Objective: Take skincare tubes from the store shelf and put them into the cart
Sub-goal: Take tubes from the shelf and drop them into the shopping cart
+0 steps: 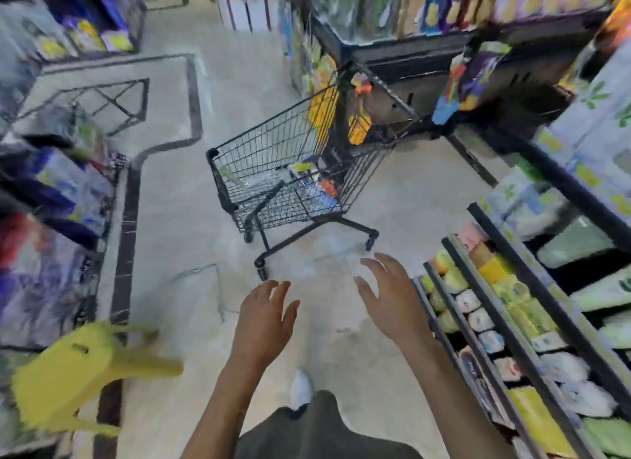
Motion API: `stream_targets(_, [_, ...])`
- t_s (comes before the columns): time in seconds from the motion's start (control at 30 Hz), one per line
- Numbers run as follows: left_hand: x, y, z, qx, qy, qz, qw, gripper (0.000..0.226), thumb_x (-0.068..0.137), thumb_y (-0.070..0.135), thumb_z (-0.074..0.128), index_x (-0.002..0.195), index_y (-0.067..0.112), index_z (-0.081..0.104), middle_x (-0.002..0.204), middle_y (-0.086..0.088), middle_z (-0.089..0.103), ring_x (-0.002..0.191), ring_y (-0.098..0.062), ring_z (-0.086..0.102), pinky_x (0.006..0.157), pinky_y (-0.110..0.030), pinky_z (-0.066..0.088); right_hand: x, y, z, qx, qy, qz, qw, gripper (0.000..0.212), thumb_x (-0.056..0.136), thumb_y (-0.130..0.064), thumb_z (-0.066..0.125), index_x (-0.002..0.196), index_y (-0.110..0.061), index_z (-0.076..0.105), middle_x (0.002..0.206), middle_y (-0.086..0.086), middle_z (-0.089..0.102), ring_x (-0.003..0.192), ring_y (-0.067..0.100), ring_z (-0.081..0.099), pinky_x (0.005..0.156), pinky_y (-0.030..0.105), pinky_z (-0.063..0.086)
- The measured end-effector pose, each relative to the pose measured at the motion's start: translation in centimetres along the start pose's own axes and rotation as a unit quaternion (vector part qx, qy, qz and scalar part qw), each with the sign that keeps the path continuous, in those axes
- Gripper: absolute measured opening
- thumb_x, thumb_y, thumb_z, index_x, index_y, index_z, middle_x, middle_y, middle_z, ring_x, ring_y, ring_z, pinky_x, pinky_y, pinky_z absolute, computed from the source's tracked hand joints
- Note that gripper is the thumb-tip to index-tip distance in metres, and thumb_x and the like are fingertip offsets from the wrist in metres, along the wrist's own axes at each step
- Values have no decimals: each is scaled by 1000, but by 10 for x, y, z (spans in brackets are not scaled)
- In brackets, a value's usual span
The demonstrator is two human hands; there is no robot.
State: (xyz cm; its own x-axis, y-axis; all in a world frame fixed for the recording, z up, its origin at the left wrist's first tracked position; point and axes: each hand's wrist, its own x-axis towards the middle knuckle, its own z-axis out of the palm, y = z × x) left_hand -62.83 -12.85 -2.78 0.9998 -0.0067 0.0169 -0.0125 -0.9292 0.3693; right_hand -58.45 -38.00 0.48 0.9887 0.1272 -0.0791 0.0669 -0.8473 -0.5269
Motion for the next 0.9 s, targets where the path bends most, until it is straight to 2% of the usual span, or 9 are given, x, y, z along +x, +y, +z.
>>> stream_targets(0.07, [21, -13, -4, -10, 2, -3, 1000, 47, 100, 45, 47, 131, 13, 62, 125, -12, 65, 113, -36, 62, 94, -46, 53, 27, -10, 4, 3, -4, -4, 1000, 48, 105, -48, 46, 147, -24, 53, 161, 0, 39, 152, 18, 25, 120, 40, 33])
stream_targets(0.17, [58, -29, -8, -8, 4, -13, 1000, 43, 100, 40, 56, 132, 13, 61, 126, -13, 64, 113, -36, 61, 93, -45, 52, 64, -21, 12, 8, -9, -6, 1000, 47, 104, -47, 48, 145, -24, 55, 159, 0, 42, 152, 18, 25, 119, 40, 34])
stream_targets(0.3, [117, -40, -9, -19, -12, -23, 1000, 45, 102, 40, 54, 138, 14, 58, 133, -9, 62, 120, -34, 57, 99, -45, 50, 103, -24, 19, 17, -34, 7, 999, 48, 105, -47, 46, 148, -25, 51, 161, -3, 39, 154, 14, 21, 120, 34, 28])
stream_targets(0.57, [267, -39, 1, -13, -52, -35, 998, 44, 102, 40, 52, 139, 16, 54, 133, -8, 60, 119, -33, 56, 99, -45, 49, 195, 10, 16, 47, -66, 52, 995, 45, 105, -43, 49, 146, -27, 52, 158, -3, 42, 152, 13, 25, 120, 28, 21])
stream_targets(0.67, [319, -37, 5, -8, -63, -41, 997, 42, 102, 38, 52, 137, 15, 54, 128, -9, 61, 115, -34, 57, 94, -44, 49, 247, 24, 10, 45, -86, 45, 994, 43, 104, -42, 51, 144, -26, 54, 154, -4, 47, 147, 13, 32, 117, 26, 26])
stream_targets(0.77, [360, -33, 5, -22, -59, -66, 996, 46, 102, 36, 53, 142, 14, 52, 130, -10, 59, 117, -33, 55, 98, -43, 47, 307, 32, 1, 43, -102, 28, 993, 41, 104, -39, 54, 141, -23, 58, 147, -4, 53, 140, 15, 42, 111, 22, 30])
stream_targets(0.9, [402, -38, 15, -38, -74, -101, 991, 48, 103, 38, 51, 144, 14, 52, 139, -9, 57, 124, -31, 53, 104, -43, 45, 403, 35, -3, 34, -120, -14, 992, 39, 102, -35, 58, 139, -20, 59, 138, -1, 58, 130, 20, 51, 105, 34, 43])
